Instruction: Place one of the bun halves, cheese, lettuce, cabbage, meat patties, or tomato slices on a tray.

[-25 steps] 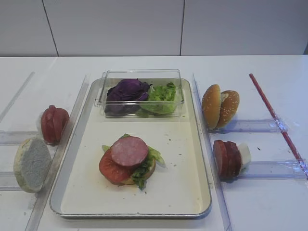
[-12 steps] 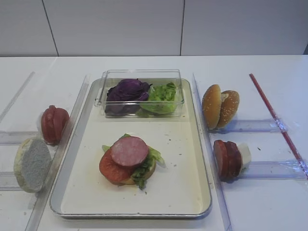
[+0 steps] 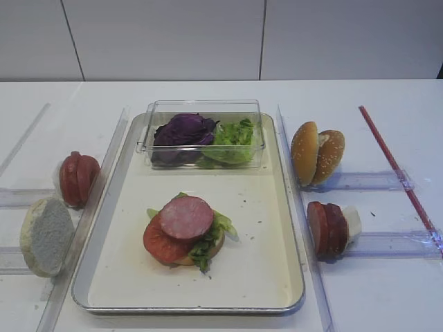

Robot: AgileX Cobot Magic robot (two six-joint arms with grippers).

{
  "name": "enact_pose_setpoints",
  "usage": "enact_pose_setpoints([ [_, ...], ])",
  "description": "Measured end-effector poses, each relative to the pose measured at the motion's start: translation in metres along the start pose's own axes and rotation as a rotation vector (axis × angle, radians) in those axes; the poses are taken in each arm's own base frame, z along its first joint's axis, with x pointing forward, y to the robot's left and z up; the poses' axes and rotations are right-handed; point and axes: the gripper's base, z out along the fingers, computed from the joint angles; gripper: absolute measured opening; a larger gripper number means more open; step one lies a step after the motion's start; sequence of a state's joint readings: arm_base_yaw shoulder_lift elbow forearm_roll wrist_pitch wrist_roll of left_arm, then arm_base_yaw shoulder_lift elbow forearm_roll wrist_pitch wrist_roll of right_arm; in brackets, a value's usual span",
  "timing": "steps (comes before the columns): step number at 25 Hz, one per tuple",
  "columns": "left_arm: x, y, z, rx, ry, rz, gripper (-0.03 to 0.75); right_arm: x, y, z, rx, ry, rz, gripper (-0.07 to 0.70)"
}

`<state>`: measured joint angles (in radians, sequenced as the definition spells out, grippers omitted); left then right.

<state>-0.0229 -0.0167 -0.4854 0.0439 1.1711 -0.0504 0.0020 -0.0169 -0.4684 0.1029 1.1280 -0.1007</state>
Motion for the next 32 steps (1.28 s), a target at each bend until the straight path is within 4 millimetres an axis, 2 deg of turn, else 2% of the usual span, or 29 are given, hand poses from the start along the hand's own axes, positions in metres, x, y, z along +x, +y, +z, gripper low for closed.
enact_pose_setpoints([
  [5,0.0,0.0,0.0,0.0,0.0,0.0,0.469,0.0001,-0.0008,0.0,0.009,0.001,0.026,0.457],
  [12,0.0,0.0,0.0,0.0,0.0,0.0,0.469,0.0002,-0.0019,0.0,0.02,0.002,0.04,0.498],
  [32,0.0,0.0,0.0,0.0,0.0,0.0,0.469,0.0005,-0.002,0.0004,0.022,0.004,0.042,0.499],
])
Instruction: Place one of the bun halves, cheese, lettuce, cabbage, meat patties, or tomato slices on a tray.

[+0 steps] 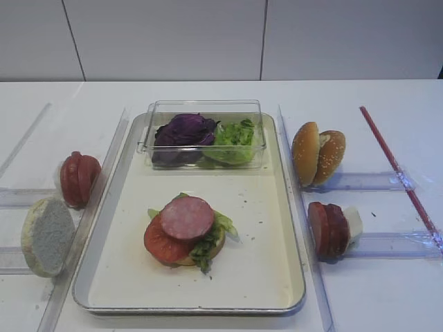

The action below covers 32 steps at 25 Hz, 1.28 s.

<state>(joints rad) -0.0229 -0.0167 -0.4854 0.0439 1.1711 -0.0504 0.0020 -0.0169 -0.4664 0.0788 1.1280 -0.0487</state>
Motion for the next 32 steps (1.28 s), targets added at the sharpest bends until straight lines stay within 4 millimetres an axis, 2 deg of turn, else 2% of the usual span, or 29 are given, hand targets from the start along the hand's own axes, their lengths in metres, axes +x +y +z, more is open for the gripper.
enact_pose_setpoints([
  [32,0.0,0.0,0.0,0.0,0.0,0.0,0.469,0.0,-0.0009,0.0,0.01,0.0,0.013,0.499],
])
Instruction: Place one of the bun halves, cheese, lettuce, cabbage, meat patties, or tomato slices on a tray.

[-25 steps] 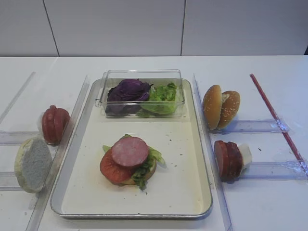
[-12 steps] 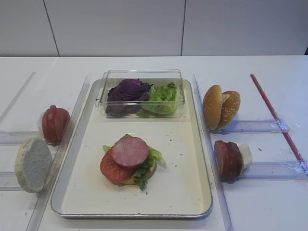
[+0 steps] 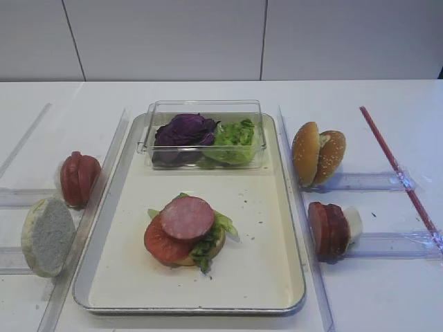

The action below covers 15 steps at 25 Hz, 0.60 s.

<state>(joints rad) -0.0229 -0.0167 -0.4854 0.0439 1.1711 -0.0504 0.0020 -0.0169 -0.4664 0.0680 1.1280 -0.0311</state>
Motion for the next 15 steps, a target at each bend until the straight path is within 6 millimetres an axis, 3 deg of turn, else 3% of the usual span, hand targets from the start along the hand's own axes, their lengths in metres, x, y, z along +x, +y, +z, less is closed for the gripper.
enact_pose_setpoints([
  [15,0.0,0.0,0.0,0.0,0.0,-0.002,0.469,0.0,0.0,0.0,0.0,0.0,0.001,0.499],
])
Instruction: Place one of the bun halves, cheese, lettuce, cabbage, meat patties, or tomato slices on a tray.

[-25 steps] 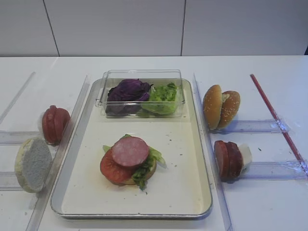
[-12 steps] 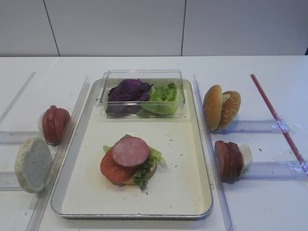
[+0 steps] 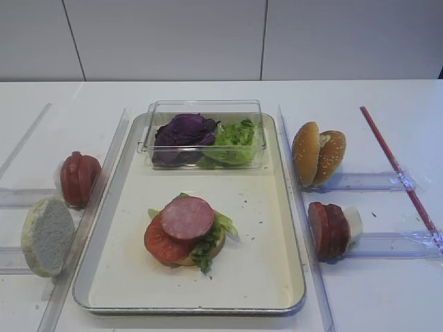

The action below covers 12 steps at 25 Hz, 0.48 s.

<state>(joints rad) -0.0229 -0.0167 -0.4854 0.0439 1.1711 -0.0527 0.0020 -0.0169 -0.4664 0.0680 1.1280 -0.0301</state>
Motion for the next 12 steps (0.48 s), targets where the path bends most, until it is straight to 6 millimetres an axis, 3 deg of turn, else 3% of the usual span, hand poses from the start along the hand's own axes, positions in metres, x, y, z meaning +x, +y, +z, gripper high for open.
enact_pose_setpoints([
  [12,0.0,0.0,0.0,0.0,0.0,-0.002,0.469,0.0,0.0,0.0,0.0,0.0,0.0,0.499],
])
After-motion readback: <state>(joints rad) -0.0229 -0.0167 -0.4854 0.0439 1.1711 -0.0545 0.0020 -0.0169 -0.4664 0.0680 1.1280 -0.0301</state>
